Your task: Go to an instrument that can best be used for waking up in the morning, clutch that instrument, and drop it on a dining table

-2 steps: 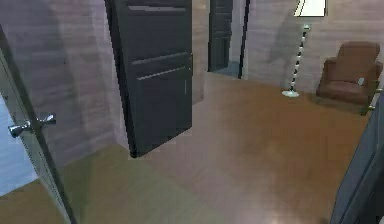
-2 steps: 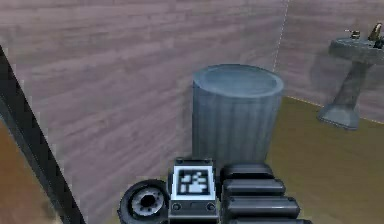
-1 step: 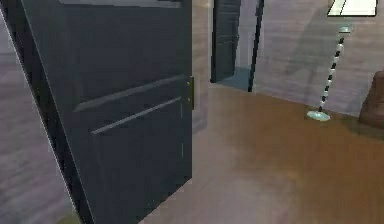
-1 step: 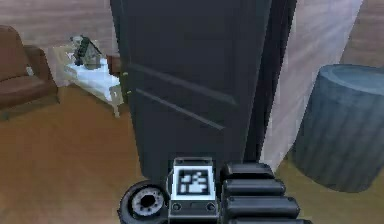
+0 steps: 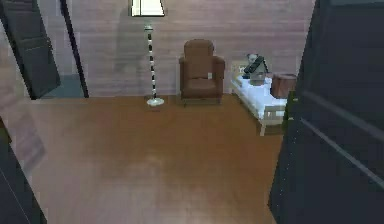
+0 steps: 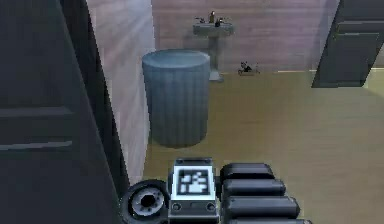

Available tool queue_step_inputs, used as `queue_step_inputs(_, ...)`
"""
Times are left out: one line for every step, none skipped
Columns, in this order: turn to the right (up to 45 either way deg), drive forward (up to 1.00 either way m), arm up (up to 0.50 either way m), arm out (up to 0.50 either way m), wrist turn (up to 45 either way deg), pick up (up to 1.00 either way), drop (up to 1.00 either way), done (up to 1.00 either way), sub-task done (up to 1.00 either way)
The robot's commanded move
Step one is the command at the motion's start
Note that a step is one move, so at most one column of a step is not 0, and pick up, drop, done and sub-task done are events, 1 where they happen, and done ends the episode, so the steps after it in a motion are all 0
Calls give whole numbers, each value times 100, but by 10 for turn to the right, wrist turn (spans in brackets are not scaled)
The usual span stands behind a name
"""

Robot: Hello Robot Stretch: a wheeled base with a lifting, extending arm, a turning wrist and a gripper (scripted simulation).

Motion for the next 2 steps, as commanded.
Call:
queue_step_inputs(450,0,0,0,0,0,0,0,0)
queue_step_inputs(30,0,0,0,0,0,0,0,0)
